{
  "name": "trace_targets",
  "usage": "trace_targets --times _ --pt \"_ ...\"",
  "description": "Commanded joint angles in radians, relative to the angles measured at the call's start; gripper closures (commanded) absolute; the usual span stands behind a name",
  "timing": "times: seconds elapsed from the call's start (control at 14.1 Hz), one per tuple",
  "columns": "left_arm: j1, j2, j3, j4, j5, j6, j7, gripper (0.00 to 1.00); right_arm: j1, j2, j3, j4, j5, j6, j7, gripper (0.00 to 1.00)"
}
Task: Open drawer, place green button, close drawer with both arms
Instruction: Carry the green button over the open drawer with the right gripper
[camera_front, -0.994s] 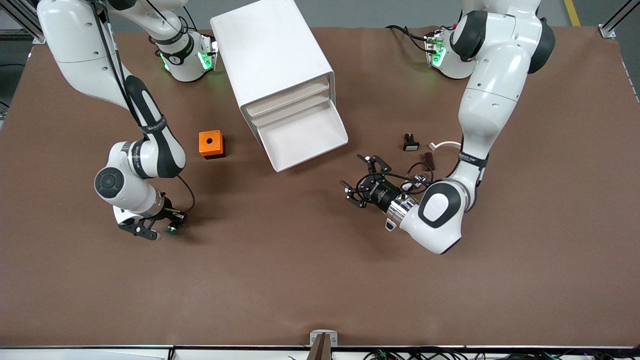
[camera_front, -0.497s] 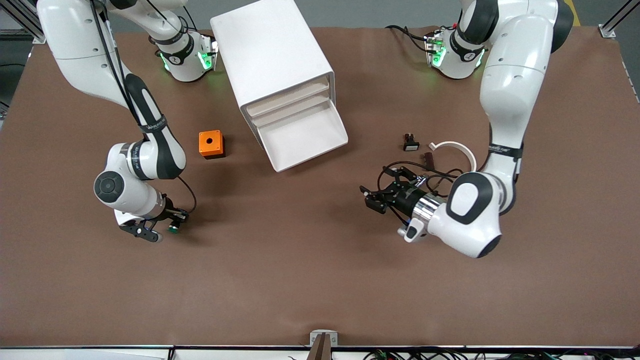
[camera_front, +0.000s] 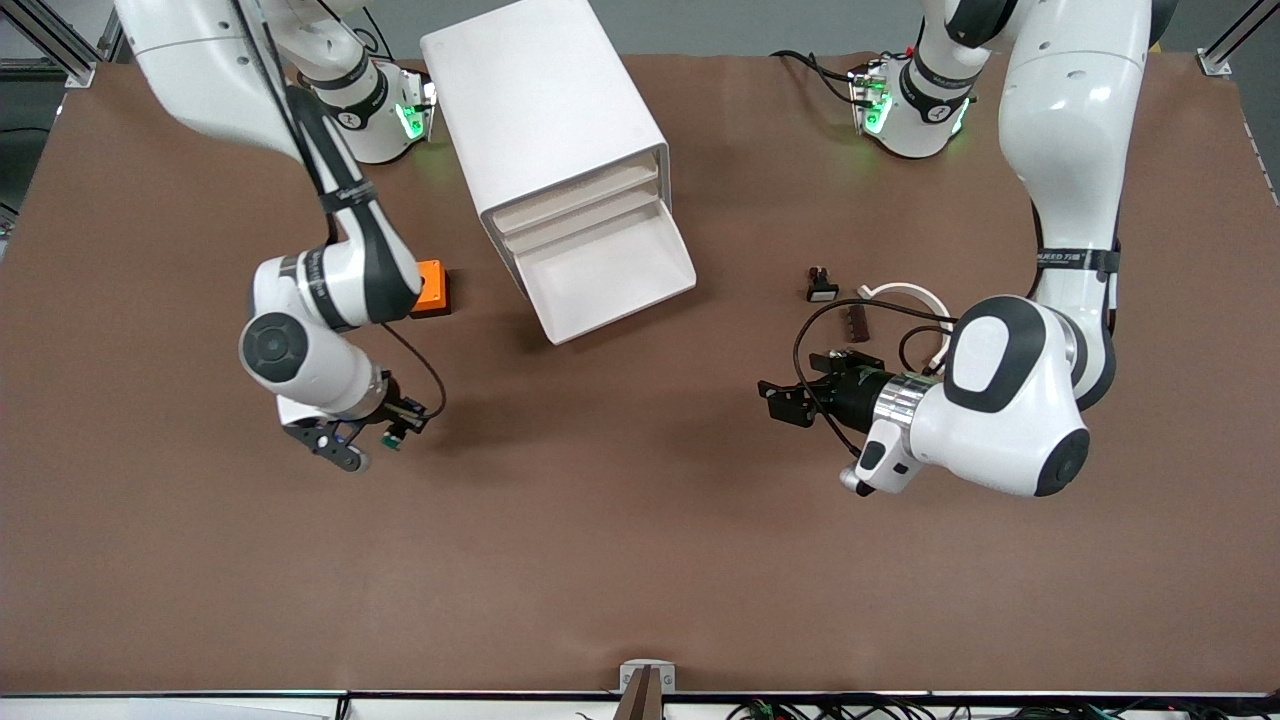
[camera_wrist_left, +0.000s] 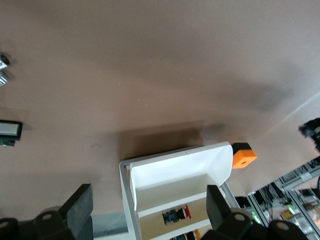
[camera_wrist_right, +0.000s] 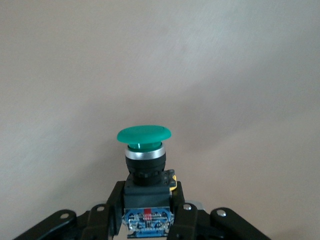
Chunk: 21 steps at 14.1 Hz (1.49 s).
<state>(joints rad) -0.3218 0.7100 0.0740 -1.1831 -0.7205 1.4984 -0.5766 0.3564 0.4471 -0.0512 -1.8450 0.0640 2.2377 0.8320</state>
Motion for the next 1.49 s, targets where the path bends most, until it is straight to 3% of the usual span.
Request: trace_targets --times 0.0,0.57,0.92,1.42 --pt "-0.011 -0.043 0.0 -0.053 0.035 0.029 0.023 0.0 0.091 -0.063 -0.002 -0.019 0.028 -0.032 0.157 1.0" --pt "-0.075 -0.174 -0.003 -0.219 0.121 0.193 0.023 0.0 0.358 -0.105 -0.004 -0.022 0.071 -0.039 0.628 1.0" --pt "-0.175 -0.279 -0.003 -0.443 0.213 0.471 0.021 0.0 0.46 -0.155 -0.002 -0.065 0.071 -0.075 0.795 1.0" --pt "-0.243 -0.277 -0.003 -0.474 0.297 0.58 0.001 0.0 0.541 -0.171 -0.002 -0.097 0.077 -0.067 0.924 1.0"
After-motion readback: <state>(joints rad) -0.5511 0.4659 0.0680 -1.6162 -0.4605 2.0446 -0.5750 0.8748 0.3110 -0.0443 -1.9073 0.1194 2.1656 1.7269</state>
